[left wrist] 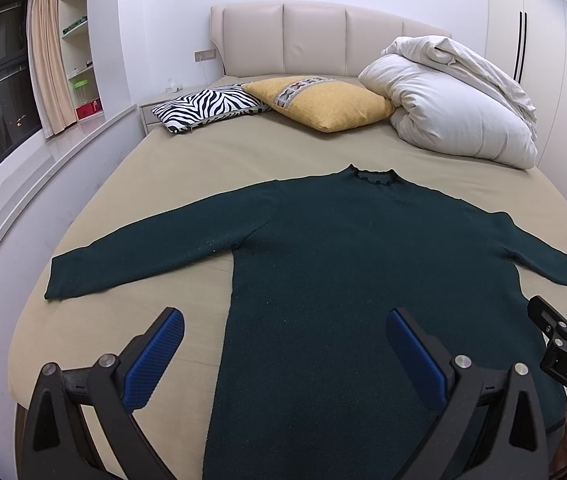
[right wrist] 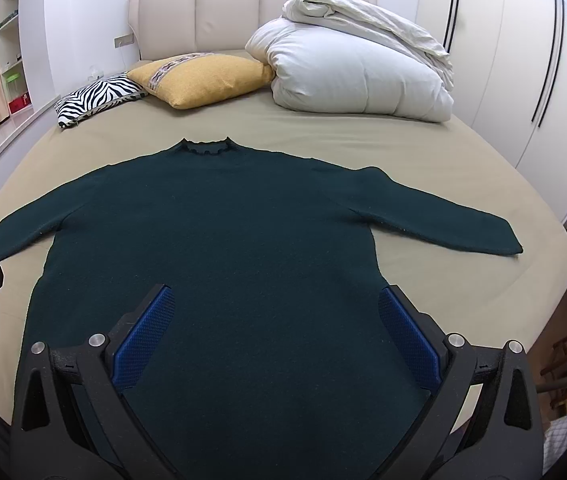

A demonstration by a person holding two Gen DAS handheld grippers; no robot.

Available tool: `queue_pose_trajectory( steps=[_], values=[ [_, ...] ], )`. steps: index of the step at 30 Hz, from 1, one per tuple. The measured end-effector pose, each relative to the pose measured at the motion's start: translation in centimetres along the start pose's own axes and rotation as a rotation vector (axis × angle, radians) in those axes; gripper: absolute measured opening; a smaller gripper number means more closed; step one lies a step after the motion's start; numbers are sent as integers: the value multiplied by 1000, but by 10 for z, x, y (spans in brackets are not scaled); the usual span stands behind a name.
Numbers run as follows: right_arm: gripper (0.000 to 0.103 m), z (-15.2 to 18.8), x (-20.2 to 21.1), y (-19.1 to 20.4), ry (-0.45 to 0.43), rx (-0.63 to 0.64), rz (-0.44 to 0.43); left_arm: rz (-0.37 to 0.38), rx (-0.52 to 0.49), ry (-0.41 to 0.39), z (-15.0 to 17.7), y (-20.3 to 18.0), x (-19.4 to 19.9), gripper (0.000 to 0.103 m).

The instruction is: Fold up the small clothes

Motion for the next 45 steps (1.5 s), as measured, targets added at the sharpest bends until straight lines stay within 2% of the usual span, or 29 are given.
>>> queue_pose_trajectory(
  steps=[45],
  values=[
    [103, 8, 4, 7, 11, 6, -6, 1, 3, 7, 6, 2, -3, 103]
  ],
)
Point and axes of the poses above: each gripper's, at about its wrist camera, not at the fingertips, and x roughly against the way its jaws point, y to its left, z to its underside, the point moved 2 cm from there along -x, roughly the way its jaws point, and after that the axes turned 11 degrees about z, right-handed, at the moved point
